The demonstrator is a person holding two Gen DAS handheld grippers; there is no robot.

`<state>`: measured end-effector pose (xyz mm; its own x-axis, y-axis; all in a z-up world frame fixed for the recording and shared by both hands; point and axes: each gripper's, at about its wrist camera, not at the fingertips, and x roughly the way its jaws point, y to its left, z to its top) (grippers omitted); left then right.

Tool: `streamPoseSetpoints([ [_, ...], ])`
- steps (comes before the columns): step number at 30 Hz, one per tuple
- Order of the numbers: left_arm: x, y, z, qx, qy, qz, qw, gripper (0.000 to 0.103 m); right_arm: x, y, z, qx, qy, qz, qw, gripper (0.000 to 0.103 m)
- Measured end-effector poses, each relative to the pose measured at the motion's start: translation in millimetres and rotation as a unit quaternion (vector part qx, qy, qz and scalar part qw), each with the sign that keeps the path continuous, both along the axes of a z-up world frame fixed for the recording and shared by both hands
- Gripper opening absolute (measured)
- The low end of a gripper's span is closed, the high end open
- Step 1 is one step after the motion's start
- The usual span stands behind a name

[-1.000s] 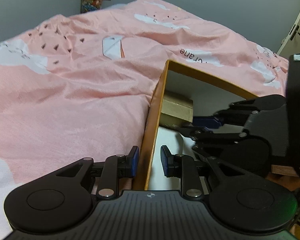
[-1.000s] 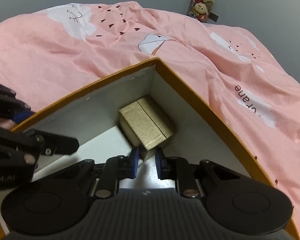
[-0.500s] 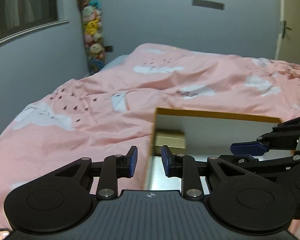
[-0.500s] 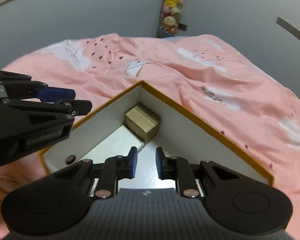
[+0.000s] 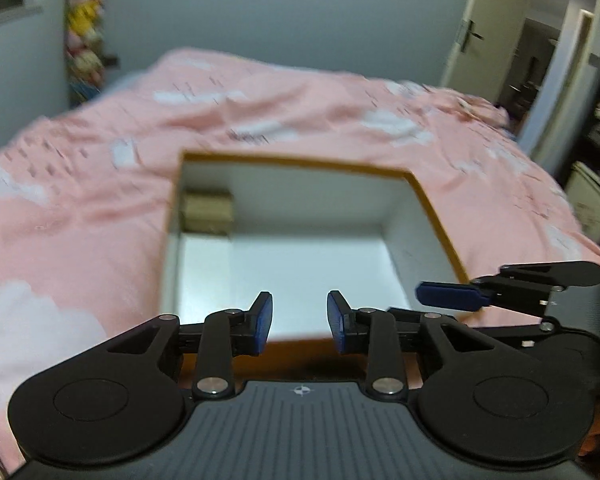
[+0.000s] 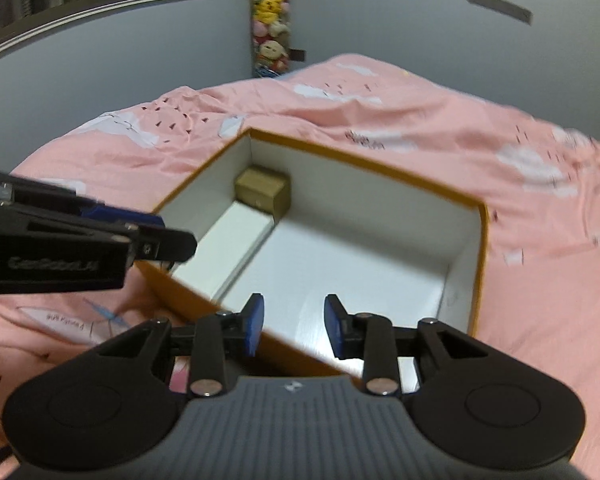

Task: Organize objects
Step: 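Grasp the card deck with the right tool while the left tool reaches the grey case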

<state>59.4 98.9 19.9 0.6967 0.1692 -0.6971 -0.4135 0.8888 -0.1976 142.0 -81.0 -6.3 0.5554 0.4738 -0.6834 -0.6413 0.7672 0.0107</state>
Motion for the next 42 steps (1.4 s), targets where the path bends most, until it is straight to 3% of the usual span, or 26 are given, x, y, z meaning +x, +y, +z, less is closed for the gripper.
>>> streamPoseSetpoints([
  [10, -24.7, -16.0, -32.6, -0.074, 0.049, -0.057, 0.9944, 0.036, -31.4, -32.1, -21.2, 0.008, 0.068, -0.053, 0.996, 0.037],
  [20, -44.0, -23.2, -60.0, -0.138, 0.106, -0.063, 0.9827, 0.036, -56.6, -40.3, -31.2, -0.021, 0.101, -0.037, 0.994, 0.037],
  [29, -49.2, -32.4, -60.9, -0.127, 0.106, -0.076, 0.9833, 0.036, -70.4, -36.9, -37.7, -0.047, 0.109, -0.017, 0.993, 0.054],
  [36, -45.6, -29.2, -59.4, -0.104, 0.110, -0.074, 0.9857, 0.036, -61.6, -21.4, -41.5, -0.091, 0.089, 0.018, 0.992, 0.059],
  [42, -43.2, -23.6, -55.7, -0.084, 0.109, -0.062, 0.9886, 0.036, -49.4, -2.4, -49.9, -0.148, 0.089, 0.069, 0.983, 0.060],
])
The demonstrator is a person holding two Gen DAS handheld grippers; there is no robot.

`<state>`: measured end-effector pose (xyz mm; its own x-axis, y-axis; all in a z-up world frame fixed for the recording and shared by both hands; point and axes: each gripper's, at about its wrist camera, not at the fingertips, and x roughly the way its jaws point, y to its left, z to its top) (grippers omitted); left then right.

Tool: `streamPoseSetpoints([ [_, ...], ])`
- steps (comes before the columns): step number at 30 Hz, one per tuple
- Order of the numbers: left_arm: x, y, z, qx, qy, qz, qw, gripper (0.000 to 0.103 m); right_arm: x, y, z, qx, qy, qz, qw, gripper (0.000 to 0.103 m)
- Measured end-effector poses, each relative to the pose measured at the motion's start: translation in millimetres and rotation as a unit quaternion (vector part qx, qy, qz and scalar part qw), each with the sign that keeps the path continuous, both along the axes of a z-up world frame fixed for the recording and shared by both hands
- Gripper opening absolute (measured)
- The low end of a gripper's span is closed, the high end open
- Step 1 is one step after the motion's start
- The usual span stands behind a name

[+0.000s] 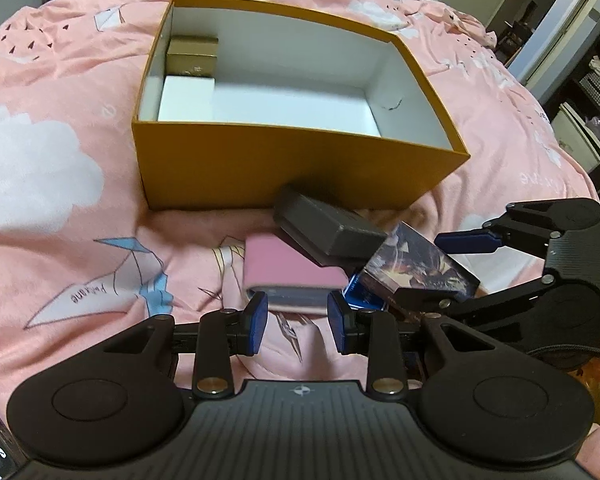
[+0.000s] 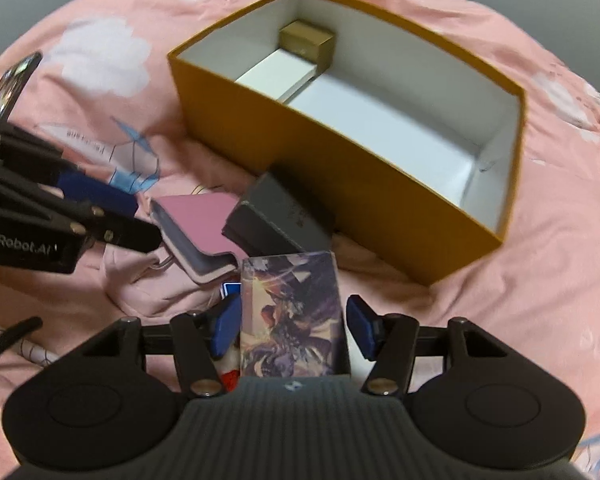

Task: Organize objects
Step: 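Grasp the card deck with the right tool while the left tool reaches the grey case, then grasp the dark grey case with the left tool and lift it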

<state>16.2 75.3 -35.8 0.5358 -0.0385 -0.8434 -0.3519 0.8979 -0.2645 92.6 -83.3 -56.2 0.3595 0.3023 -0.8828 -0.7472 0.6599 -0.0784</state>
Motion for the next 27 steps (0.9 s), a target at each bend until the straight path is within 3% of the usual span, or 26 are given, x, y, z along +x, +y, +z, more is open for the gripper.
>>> streamPoseSetpoints([
  [7, 8.6, 1.5, 0.6, -0.001, -0.004, -0.003, 1.0000, 0.036, 3.8, 15.6, -8.6, -0.047, 0.003, 0.041, 0.998, 0.060],
  [12, 16.2, 6.2, 0.3, -0.010, -0.008, -0.004, 0.9999, 0.041, 9.2, 9.8, -9.1, -0.037, 0.017, 0.035, 0.999, 0.060],
  [17, 24.3, 17.6, 3.2, -0.040, -0.018, 0.011, 0.9990, 0.050, 18.9, -3.3, 2.7, -0.002, 0.034, 0.011, 0.999, 0.059],
  [23, 42.7, 31.2, -0.8, -0.089, -0.014, 0.032, 0.9954, 0.061, 37.7, -21.8, 19.4, 0.017, 0.000, -0.038, 0.999, 0.059],
  [27, 56.9, 43.6, -13.6, -0.130, 0.007, 0.059, 0.9897, 0.065, 52.5, -29.0, 14.4, 0.025, 0.003, -0.066, 0.998, 0.059],
])
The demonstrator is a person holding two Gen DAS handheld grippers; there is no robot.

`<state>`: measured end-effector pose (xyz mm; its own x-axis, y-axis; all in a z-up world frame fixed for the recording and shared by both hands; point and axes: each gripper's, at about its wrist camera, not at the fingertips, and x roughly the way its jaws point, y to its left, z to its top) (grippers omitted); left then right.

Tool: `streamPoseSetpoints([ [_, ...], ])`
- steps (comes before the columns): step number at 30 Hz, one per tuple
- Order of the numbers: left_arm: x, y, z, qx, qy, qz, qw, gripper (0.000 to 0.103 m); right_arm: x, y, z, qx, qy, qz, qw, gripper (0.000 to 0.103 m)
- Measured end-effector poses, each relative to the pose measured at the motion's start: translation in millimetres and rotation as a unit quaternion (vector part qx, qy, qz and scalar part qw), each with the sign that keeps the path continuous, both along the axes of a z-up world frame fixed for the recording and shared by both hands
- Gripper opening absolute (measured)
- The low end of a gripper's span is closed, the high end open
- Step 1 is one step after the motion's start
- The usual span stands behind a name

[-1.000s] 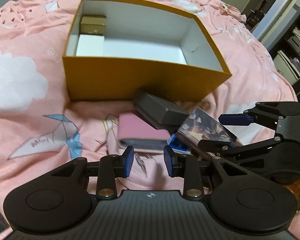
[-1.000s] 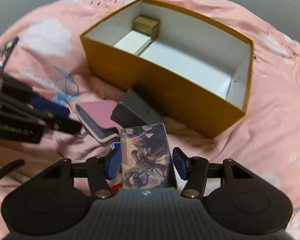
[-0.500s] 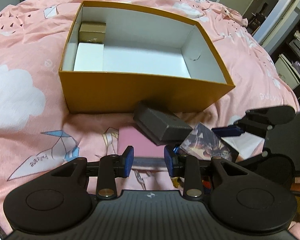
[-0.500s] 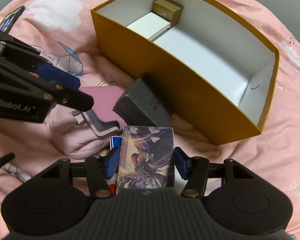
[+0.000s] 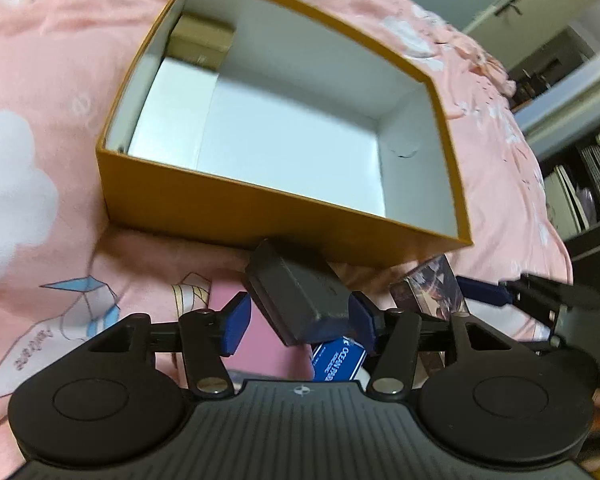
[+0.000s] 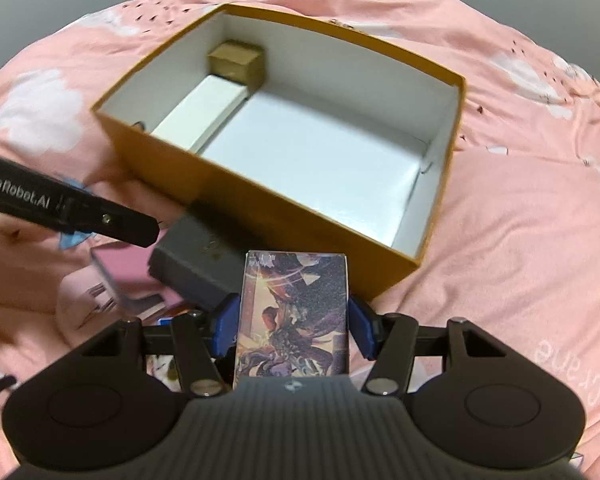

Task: Organize objects
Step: 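Grasp the dark grey case with the left tool and lift it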

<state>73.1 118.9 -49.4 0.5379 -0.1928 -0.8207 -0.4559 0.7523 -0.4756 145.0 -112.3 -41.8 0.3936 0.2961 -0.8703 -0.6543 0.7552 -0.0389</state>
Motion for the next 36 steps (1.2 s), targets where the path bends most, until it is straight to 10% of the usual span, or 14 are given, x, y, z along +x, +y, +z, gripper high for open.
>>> streamPoseSetpoints([
  [10, 29.9, 15.2, -40.0, -0.092, 0.061, 0.034, 0.9932, 0.070, 16.8, -6.5, -19.9, 0.024, 0.032, -0.019, 0.999, 0.059],
  [19, 39.8, 11.5, -50.2, -0.097, 0.064, 0.047, 0.9921, 0.070, 23.3, -7.4, -29.2, 0.040, 0.048, -0.023, 0.998, 0.060],
  [25, 33.5, 5.0, -44.3, -0.090, 0.051, 0.061, 0.9928, 0.049, 25.0, -5.3, -35.0, 0.038, 0.050, -0.026, 0.998, 0.059],
  [36, 30.1, 17.9, -65.6, -0.177, 0.044, 0.121, 0.9758, 0.052, 27.1, -8.1, -41.6, 0.039, 0.059, -0.038, 0.997, 0.059],
])
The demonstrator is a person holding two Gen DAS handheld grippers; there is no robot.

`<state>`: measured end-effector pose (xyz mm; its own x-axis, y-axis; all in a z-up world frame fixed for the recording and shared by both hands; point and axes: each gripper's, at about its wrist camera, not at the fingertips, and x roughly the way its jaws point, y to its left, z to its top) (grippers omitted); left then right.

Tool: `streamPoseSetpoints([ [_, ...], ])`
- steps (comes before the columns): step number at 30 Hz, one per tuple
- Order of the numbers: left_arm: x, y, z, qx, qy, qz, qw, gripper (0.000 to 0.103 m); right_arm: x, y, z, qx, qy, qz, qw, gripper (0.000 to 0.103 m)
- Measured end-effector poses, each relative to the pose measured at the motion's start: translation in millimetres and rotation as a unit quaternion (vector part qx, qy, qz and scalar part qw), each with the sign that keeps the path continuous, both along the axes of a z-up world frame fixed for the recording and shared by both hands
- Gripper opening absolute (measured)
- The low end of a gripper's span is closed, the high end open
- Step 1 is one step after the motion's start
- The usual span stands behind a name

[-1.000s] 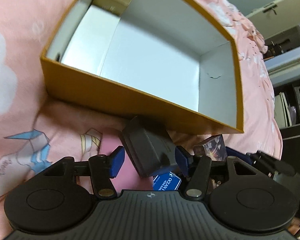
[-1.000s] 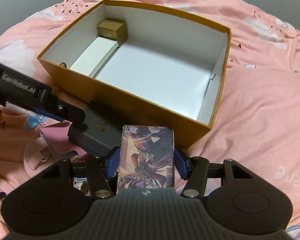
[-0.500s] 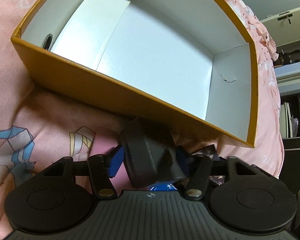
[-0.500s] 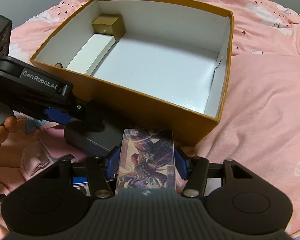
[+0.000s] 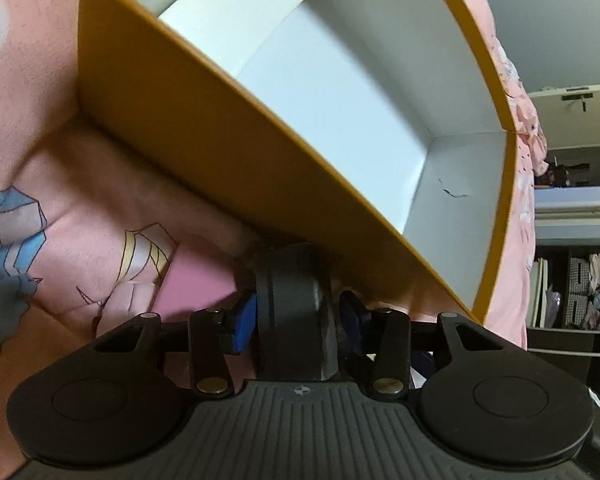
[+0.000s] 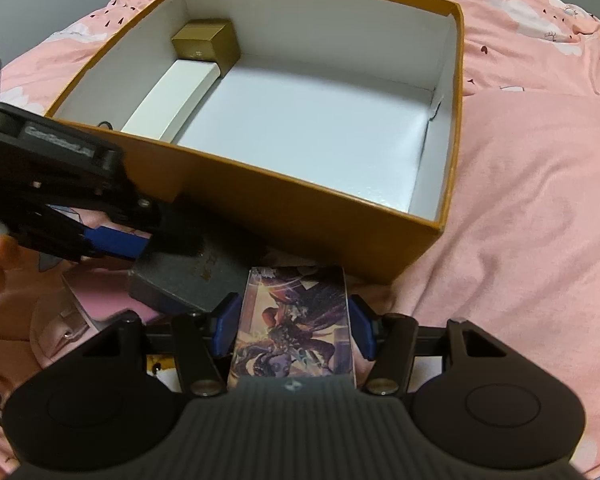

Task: Organize objects

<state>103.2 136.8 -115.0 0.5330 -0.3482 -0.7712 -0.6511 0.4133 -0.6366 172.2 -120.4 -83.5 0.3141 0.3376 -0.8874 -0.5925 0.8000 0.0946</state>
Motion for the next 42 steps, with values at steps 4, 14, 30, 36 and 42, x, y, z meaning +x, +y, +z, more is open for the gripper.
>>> streamPoseSetpoints([
  [4, 4.4, -2.7, 2.6, 0.016, 0.007, -0.010, 0.9998, 0.049, -0.7, 0.3, 0.0, -0.001, -0.002, 0.000, 1.000, 0.059],
  [14, -7.7, -19.5, 46.4, 0.091, -0.042, -0.055, 0.9935, 0.041, -11.7, -2.7, 15.3, 0.005, -0.023, 0.009, 1.000, 0.059],
  [30, -29.9, -46.6, 168.8, 0.264, -0.210, -0.096, 0.9365, 0.041, -24.5, -30.9, 118.7, 0.102, -0.125, -0.020, 0.987, 0.059],
  [36, -18.1, -35.9, 185.7, 0.306, -0.217, -0.077, 0.9239, 0.041, -0.1, -17.1, 133.7, 0.125, -0.154, -0.034, 0.980, 0.059],
  [42, 13.1, -15.1, 159.5, 0.307, -0.176, -0.059, 0.9334, 0.041, 39.1, 4.0, 116.7, 0.128, -0.129, -0.062, 0.981, 0.059],
])
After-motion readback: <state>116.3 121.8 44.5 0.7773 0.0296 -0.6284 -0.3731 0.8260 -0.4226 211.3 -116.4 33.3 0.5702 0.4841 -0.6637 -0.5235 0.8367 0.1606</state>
